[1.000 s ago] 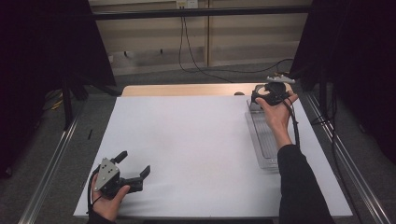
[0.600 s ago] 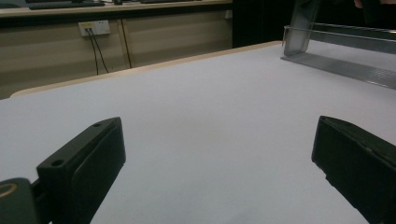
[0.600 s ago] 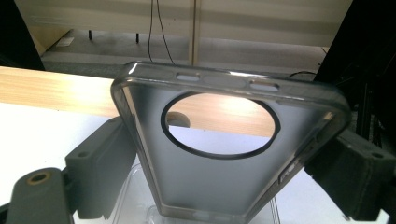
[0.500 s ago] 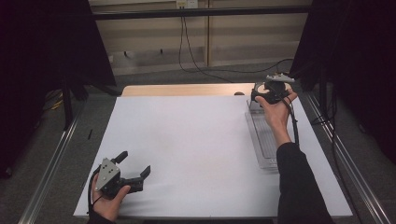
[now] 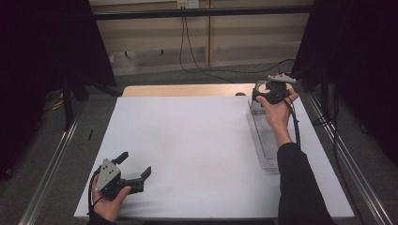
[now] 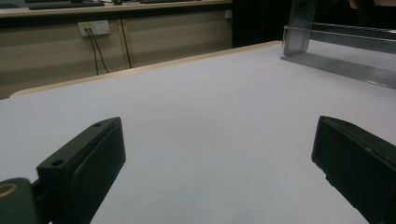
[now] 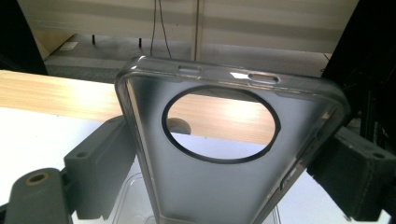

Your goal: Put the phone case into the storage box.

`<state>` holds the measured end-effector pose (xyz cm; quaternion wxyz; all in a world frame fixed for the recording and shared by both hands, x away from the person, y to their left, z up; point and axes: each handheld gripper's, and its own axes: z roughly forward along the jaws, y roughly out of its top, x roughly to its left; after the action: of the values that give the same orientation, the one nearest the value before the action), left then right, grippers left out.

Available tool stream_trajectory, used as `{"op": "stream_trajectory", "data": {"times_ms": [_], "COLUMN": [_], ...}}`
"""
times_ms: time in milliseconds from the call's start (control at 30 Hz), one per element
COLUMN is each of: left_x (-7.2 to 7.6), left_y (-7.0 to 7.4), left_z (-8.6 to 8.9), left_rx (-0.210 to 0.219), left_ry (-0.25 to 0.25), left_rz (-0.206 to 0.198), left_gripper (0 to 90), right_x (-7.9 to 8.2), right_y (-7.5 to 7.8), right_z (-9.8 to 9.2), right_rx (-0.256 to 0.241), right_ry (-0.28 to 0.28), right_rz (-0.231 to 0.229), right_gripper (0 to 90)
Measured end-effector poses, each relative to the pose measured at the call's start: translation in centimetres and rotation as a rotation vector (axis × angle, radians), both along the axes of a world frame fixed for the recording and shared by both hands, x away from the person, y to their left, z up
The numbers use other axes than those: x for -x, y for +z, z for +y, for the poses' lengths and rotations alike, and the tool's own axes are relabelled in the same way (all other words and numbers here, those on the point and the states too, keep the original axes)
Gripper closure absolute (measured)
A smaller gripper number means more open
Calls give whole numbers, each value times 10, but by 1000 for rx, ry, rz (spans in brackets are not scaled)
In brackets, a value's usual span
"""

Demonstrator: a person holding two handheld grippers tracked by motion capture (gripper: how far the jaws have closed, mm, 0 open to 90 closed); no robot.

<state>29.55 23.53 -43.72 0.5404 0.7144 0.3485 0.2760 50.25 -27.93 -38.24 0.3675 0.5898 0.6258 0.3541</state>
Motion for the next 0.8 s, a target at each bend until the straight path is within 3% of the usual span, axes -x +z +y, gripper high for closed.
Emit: {"op": "stream_trajectory", "data": {"times_ms": [533, 800], "left_x": [0, 0], "left_y": [0, 0], "left_z": [0, 0], "left_rx": [3, 3], "left_ry": [4, 1], "left_rz": [1, 3], "left_gripper": [28, 28], "right_x": [-1, 0], "right_y": [0, 0], "right_z": [-5, -7], "right_rx": [-18, -40], "right_ry": [32, 60], "right_rz": [-6, -8], "right_gripper": [105, 0]}}
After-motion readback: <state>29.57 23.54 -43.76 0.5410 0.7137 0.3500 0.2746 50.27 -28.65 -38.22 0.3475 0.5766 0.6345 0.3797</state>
